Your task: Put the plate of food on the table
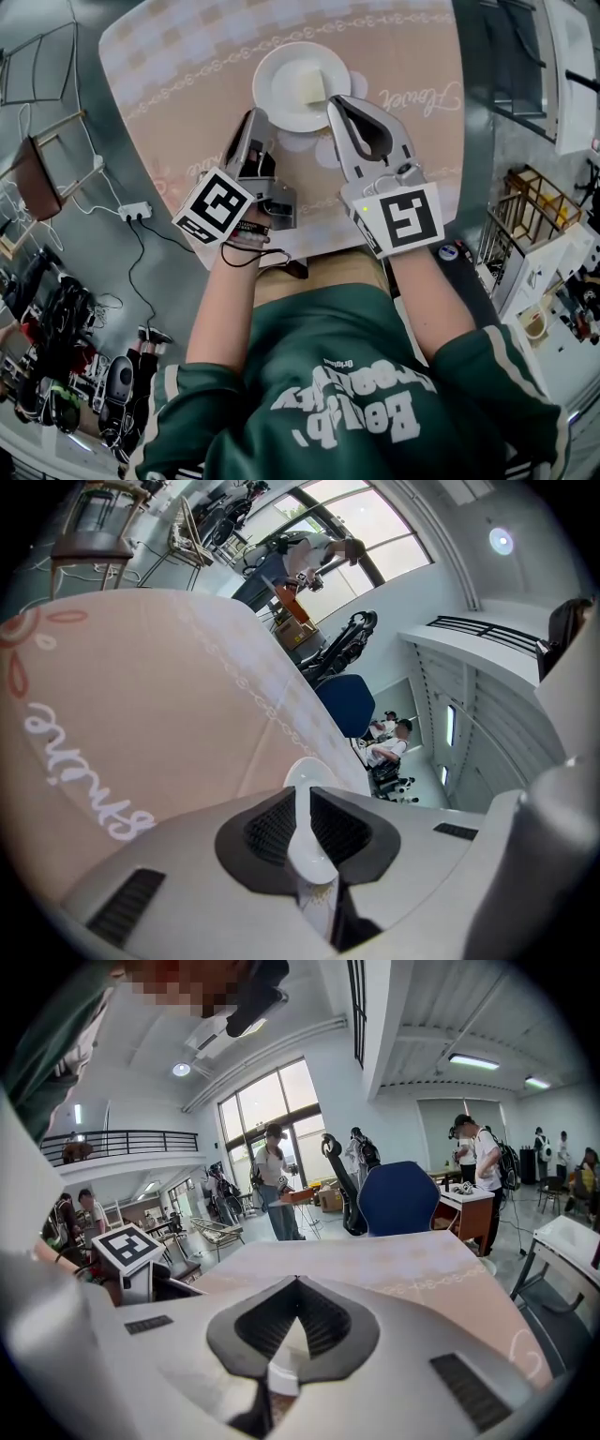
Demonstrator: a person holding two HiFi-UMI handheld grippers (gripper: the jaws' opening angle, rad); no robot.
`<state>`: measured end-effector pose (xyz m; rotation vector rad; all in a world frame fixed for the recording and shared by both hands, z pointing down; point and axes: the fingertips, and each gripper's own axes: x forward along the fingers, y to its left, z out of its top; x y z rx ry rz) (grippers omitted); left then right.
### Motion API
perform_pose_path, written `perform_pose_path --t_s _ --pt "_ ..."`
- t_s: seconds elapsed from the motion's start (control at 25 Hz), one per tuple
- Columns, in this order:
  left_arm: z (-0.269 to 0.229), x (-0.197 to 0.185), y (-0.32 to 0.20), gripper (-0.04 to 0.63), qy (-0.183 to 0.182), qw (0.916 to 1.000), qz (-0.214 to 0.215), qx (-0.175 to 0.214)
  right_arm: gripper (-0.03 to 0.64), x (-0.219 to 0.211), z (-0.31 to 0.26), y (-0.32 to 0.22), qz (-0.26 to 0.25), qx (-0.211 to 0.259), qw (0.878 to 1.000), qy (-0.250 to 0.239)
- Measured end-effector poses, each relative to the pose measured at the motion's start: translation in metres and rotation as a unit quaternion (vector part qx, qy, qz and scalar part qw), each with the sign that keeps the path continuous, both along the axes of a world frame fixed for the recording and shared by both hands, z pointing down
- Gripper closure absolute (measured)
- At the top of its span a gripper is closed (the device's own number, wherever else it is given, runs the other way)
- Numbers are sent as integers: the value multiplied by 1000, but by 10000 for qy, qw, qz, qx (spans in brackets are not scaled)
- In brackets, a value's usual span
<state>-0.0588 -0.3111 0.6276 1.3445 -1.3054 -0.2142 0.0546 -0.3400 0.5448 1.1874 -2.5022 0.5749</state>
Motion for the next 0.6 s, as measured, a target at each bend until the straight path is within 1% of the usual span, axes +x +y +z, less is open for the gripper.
perform_pose_path --t_s 0.04,0.12,0.4,0.6 --pt "1 0 1 558 2 10000 -28 -23 601 1 0 1 2 -4 10000 2" --pt "1 1 3 586 8 10000 -61 -38 601 2 1 2 8 -16 10000 2" --pt "4 9 4 586 174 9998 -104 -66 601 7 7 5 58 -81 9999 -24" --pt "6 14 6 586 57 9999 49 -93 601 9 8 5 77 -90 9999 -46"
